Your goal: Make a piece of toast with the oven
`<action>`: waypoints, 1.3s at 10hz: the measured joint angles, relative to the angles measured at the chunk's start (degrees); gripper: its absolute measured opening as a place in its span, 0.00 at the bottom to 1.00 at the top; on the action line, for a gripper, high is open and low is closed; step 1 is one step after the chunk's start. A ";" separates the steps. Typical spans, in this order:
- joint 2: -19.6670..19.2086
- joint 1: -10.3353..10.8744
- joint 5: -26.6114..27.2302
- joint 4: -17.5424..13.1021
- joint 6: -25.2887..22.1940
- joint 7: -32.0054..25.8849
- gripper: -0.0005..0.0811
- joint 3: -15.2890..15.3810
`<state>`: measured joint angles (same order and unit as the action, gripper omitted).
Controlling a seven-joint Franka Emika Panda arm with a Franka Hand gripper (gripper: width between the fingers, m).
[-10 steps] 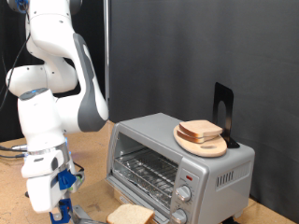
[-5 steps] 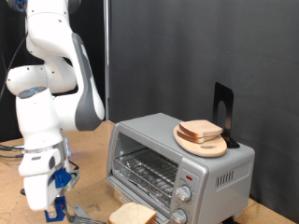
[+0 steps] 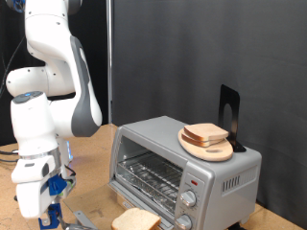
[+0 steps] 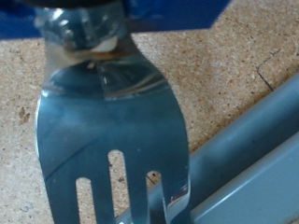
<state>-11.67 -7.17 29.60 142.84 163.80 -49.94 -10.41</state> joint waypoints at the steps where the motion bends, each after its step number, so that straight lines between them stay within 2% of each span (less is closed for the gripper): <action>1: 0.00 0.19 0.00 0.17 0.00 0.35 0.45 0.00; 4: 0.01 1.06 -0.03 0.76 0.05 1.45 0.45 0.13; 10: 0.04 4.27 -3.12 1.15 0.23 10.74 0.45 0.02; 13: 0.15 5.09 -3.37 1.15 0.20 12.03 0.45 0.20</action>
<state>-11.52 -2.09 26.23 143.99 164.01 -37.91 -10.21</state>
